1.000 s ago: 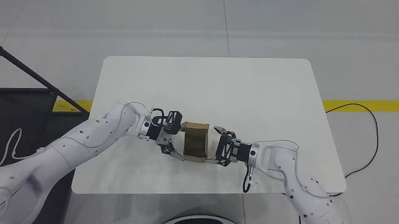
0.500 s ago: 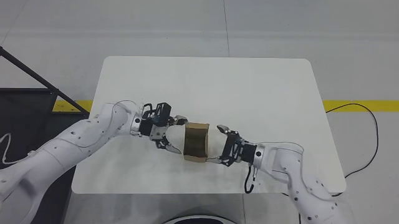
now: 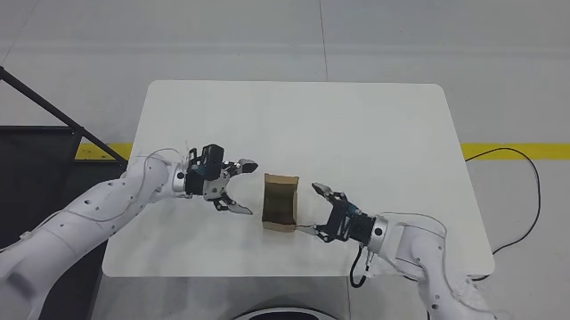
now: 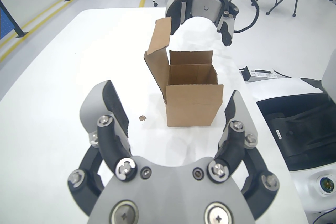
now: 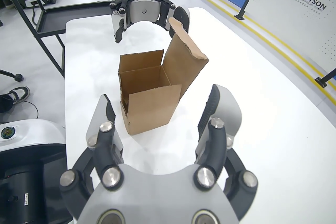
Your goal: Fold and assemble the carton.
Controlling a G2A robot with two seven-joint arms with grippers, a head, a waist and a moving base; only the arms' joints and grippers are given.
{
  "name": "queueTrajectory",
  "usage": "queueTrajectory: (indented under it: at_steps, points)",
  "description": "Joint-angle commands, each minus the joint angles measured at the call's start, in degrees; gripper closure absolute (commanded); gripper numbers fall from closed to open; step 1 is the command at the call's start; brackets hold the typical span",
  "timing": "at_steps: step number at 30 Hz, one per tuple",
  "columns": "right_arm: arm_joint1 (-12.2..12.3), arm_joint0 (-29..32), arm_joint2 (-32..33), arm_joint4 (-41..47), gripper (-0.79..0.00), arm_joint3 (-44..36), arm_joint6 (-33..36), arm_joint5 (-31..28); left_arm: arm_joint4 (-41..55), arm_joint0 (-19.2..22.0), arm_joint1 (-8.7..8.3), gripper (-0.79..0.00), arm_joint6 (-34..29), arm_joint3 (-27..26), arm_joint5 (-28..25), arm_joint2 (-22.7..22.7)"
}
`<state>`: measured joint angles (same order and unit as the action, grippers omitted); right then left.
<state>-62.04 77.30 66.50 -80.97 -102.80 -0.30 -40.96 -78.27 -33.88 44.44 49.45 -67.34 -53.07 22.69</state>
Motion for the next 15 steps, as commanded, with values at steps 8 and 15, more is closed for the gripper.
queueTrajectory:
  at_steps: [8,15]
  points:
    - [0.0,0.0,0.0,0.0,-0.785,0.1,0.0,0.0,-0.1,-1.6,-0.98,-0.785,0.4,-0.6,1.2,1.3]
    - [0.0,1.3,-0.6,1.7,-0.785,-2.1,0.9,-0.5,0.6,-2.6,-0.92,-0.785,-2.0,-2.6,2.0,2.5]
